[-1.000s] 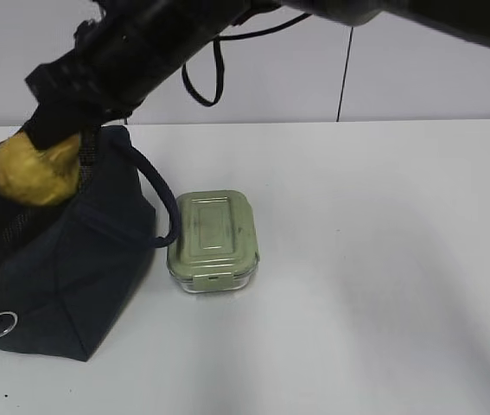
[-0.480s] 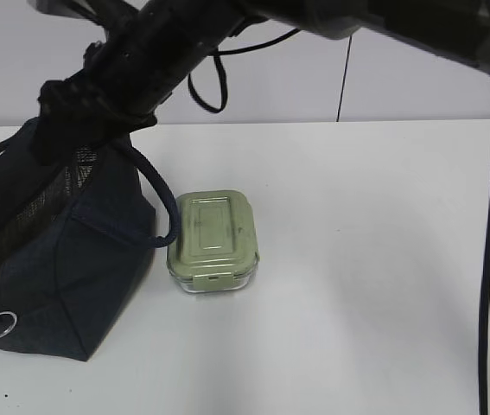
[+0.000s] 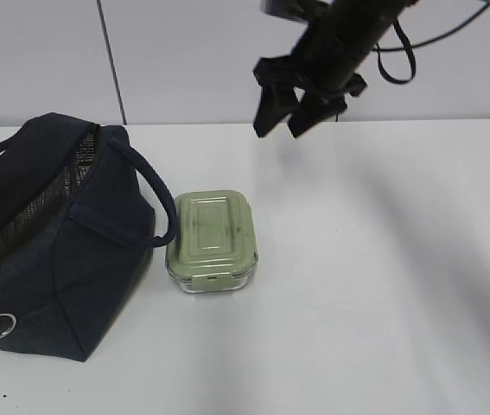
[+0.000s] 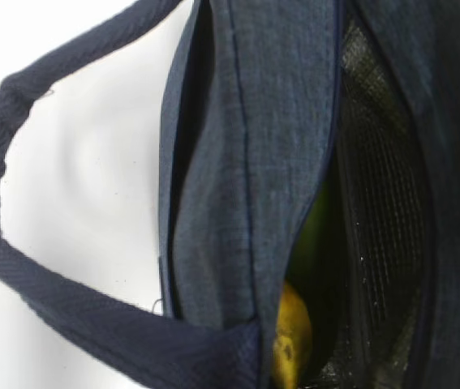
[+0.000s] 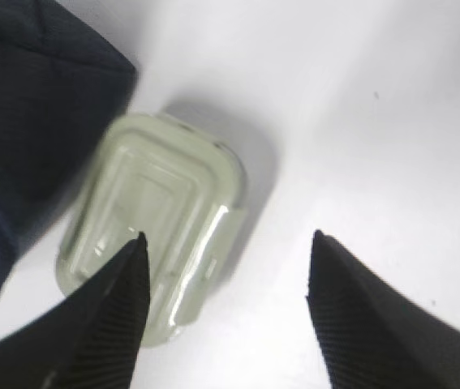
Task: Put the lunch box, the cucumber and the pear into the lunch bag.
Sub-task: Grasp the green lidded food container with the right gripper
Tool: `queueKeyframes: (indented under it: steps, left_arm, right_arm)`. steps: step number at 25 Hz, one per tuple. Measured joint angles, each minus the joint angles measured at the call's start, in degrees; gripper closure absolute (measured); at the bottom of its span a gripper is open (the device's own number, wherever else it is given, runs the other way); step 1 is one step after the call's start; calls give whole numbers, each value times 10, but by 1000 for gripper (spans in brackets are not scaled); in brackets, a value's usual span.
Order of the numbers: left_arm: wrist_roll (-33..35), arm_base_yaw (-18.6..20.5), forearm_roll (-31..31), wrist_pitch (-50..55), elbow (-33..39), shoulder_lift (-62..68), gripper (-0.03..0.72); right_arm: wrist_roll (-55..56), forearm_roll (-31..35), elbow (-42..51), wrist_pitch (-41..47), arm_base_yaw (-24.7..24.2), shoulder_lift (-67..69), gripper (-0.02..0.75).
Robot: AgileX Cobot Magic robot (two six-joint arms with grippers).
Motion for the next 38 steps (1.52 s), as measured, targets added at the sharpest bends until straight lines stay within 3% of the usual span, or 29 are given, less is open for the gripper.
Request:
queueKeyframes:
  steps: [3, 8, 11, 17, 24, 38]
  left_arm:
    - [0, 0, 1, 1, 0, 0, 707]
    - [0, 0, 2, 3, 0, 0, 707]
    - [0, 0, 2, 3, 0, 0, 707]
    - [0, 0, 2, 5, 0, 0, 707]
    - [0, 0, 2, 8, 0, 0, 707]
    - [0, 0, 2, 8, 0, 0, 707]
  right_arm:
    - [-9, 32, 86, 0, -25, 0, 259]
    - [-102, 183, 224, -48, -29, 0, 260]
    - [-154, 239, 260, -76, -29, 0, 260]
    - [-201, 288, 263, -103, -29, 17, 253]
    - [-217, 302, 263, -134, -29, 26, 151]
    - [-237, 354, 263, -124, -29, 75, 176]
